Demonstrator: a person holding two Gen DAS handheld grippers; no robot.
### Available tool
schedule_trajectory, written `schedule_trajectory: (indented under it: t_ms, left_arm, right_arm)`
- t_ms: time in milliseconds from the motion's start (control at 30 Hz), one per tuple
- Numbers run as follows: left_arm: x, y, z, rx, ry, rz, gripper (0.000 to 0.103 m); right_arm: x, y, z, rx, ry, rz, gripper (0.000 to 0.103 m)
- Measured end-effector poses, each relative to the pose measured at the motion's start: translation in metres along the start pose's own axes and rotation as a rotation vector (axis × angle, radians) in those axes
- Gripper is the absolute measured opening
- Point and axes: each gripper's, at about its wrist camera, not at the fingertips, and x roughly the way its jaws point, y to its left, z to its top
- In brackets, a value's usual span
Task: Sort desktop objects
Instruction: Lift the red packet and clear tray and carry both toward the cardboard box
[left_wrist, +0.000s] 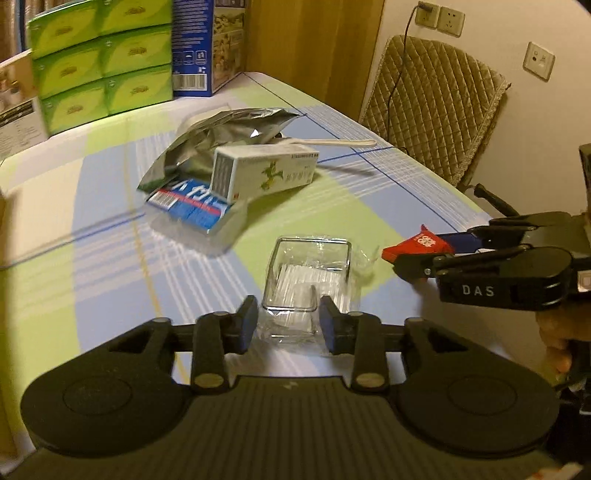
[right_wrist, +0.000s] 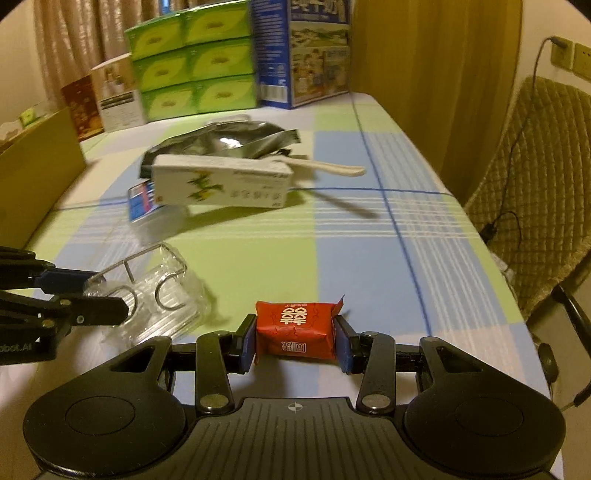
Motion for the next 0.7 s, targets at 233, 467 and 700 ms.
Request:
schedule_trajectory:
  t_ms: [233,467,700]
  left_arm:
    - [0.009,-0.001,0.001,0.019,-0.012,0.008,0.044]
    - [0.018,-0.003,0.003,0.02,0.001,-0.016,0.033]
    - [0.016,-0.003,0.002,0.009,-0.002,-0.002,0.028]
  right_arm:
    - [0.002,0.006,-0.002,-0.025,-0.008,-0.001,0.04]
    - [0.006,0.01,-0.003,-0.059,-0.018,-0.02,0.041]
    - [0.008,0.013,-0.003,-0.068,-0.027,-0.035,0.042]
